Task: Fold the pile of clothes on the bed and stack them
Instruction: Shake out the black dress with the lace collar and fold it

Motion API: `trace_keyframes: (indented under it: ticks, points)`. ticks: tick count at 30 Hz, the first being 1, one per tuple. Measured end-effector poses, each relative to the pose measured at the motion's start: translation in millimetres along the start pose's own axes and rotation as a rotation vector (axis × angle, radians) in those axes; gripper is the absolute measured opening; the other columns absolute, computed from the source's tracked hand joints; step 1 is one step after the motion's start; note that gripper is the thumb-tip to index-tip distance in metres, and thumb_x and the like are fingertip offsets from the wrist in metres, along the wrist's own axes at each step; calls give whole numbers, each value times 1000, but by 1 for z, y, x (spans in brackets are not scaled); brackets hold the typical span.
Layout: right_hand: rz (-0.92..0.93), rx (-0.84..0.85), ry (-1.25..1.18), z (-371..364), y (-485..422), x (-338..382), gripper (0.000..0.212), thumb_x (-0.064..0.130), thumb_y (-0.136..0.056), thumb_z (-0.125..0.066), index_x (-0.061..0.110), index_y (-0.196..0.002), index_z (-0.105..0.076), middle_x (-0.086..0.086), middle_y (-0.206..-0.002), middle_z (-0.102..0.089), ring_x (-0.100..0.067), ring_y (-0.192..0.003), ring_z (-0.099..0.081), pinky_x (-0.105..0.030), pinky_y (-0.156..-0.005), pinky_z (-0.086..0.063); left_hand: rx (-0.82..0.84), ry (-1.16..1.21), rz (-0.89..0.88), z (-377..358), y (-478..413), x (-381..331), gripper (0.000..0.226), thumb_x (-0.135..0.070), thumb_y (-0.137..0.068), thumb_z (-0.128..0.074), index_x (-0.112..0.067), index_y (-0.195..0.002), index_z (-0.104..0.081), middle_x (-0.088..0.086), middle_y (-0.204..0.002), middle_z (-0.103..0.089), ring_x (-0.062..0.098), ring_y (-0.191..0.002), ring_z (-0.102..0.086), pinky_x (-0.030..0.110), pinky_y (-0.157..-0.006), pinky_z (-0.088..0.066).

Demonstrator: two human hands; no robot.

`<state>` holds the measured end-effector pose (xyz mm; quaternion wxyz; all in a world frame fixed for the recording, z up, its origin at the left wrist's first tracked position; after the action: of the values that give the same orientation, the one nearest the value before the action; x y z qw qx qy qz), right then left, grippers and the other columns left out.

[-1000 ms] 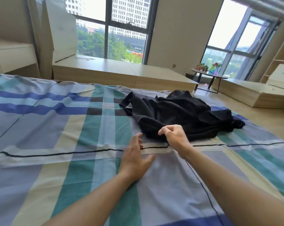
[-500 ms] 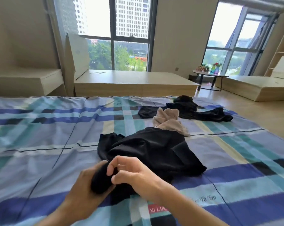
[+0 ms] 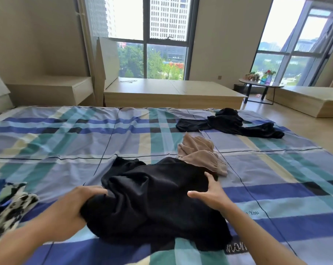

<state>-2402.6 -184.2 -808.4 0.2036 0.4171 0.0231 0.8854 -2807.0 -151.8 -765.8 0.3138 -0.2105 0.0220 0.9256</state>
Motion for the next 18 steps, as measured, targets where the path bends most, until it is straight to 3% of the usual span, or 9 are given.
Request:
trace_keyframes:
  ticks: [3,5,7,9,12,13,15,16,18]
  points:
    - [-28,3,-15,-18,-4,-3,110,30,-64,-88,21,-156,-28,-10,-151,-44,-24,-140,-41,-34,-113,-37,75,58,49,-2,-2,-18,35,-10,-72,-62,-36,-94,-64,-16,-91,-66,2,-86,-63,28,-76,-52]
    - [-18,3,-66,-32,-1,5,92,19,-65,-82,18,-148,-44,-7,-139,-56,-22,-127,-53,-34,-106,-46,154,76,42,-6,-2,-36,48,-29,-64,-72,-43,-109,-61,-21,-105,-64,-3,-101,-60,26,-91,-49]
    - [28,67,-143,-46,12,20,76,11,-67,-78,15,-139,-55,-2,-119,-66,-17,-109,-62,-23,-89,-53,249,91,75,-13,-1,-44,82,-53,-60,-77,-51,-133,-42,-29,-128,-51,-9,-120,-47,15,-105,-36]
    - [105,189,-256,-60,35,41,70,6,-66,-76,12,-134,-59,-1,-108,-70,-15,-97,-67,-16,-77,-54,270,202,179,-19,-7,-50,102,-73,-58,-70,-53,-145,-18,-30,-139,-35,-9,-132,-34,12,-109,-24]
    - [232,435,-380,-73,77,70,71,7,-65,-73,22,-134,-61,-10,-112,-72,-18,-97,-69,-29,-87,-56,160,545,300,-26,-20,-65,112,-97,-56,-50,-48,-151,-18,-22,-146,-35,-3,-139,-29,20,-116,-20]
    - [274,521,-370,-74,89,78,69,5,-69,-74,27,-134,-61,-8,-111,-71,-16,-97,-68,-29,-89,-54,123,610,332,-31,-24,-67,104,-97,-60,-46,-48,-148,-22,-21,-146,-37,-4,-137,-32,22,-115,-21]
    - [351,686,-295,-73,110,92,66,4,-79,-73,33,-137,-58,-1,-107,-66,-11,-100,-63,-25,-95,-50,34,610,357,-40,-29,-70,84,-94,-65,-46,-47,-134,-37,-19,-140,-47,-3,-127,-44,22,-109,-30]
    - [357,786,-279,-71,116,96,66,4,-84,-72,32,-141,-55,0,-107,-65,-12,-102,-61,-26,-99,-48,-23,561,375,-44,-30,-66,84,-94,-62,-49,-44,-129,-44,-16,-133,-54,0,-122,-51,25,-107,-36]
    - [344,913,-227,-65,120,97,59,4,-89,-69,23,-143,-53,-5,-110,-70,-17,-103,-63,-32,-101,-49,-71,419,423,-54,-29,-54,98,-91,-55,-57,-40,-137,-45,-10,-129,-57,11,-121,-56,34,-107,-42]
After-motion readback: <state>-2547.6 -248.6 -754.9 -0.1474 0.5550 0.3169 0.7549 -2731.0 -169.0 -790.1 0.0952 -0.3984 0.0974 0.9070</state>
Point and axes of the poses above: each hand's wrist, its own y-axis away from the middle knuckle, its own z-axis out of the back of the hand, x = y × z, the point moved 4 cm from there along -y, towards the middle knuckle
